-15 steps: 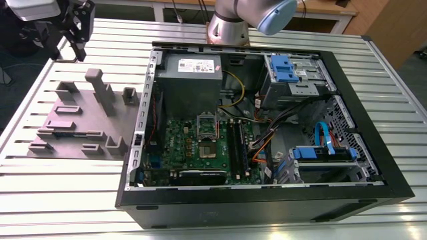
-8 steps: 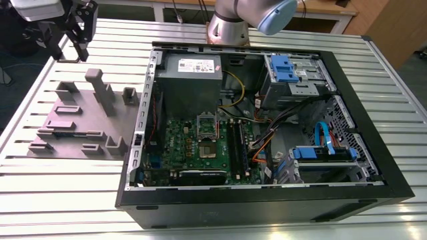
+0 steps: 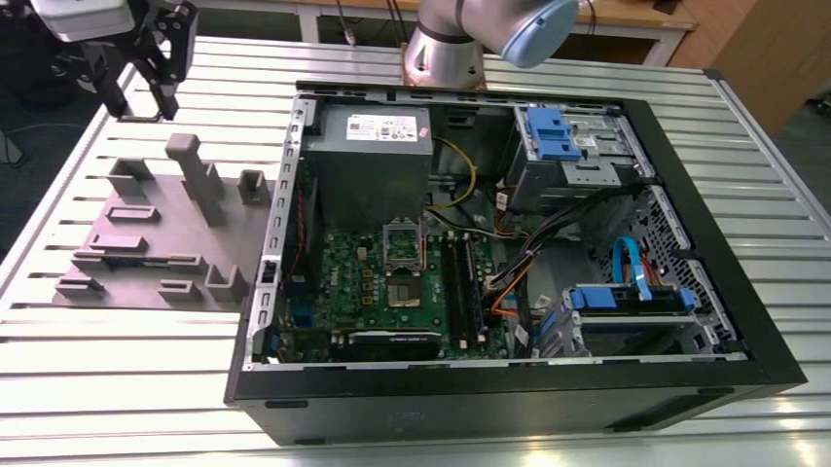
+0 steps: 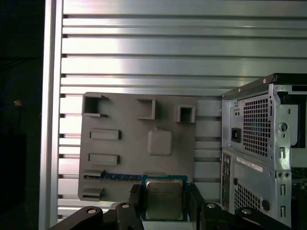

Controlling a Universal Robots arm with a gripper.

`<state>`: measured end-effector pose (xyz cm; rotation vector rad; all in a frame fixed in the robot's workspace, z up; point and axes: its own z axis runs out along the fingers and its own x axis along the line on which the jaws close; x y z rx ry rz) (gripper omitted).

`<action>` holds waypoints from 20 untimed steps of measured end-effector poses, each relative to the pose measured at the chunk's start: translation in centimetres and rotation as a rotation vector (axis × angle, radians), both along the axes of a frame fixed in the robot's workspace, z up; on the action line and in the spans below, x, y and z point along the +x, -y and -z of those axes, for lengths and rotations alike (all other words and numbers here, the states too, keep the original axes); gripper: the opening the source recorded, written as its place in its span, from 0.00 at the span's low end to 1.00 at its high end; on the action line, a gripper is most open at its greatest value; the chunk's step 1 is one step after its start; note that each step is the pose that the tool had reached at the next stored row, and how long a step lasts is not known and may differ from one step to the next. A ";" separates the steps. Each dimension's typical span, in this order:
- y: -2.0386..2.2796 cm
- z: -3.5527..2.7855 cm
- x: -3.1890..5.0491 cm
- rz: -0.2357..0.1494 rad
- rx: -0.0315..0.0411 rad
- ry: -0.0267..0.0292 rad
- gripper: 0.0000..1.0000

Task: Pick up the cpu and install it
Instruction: 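Pick up the cpu and move it towards the insertion slot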

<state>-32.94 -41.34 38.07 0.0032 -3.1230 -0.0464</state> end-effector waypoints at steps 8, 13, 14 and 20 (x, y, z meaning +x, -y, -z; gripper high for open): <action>0.00 0.00 0.91 0.000 -0.0001 -0.0001 0.47; 0.00 0.00 1.33 0.000 0.0000 0.0000 0.47; 0.00 0.00 1.38 0.000 0.0000 0.0000 0.47; 0.10 0.00 1.70 0.001 -0.0001 -0.0001 0.47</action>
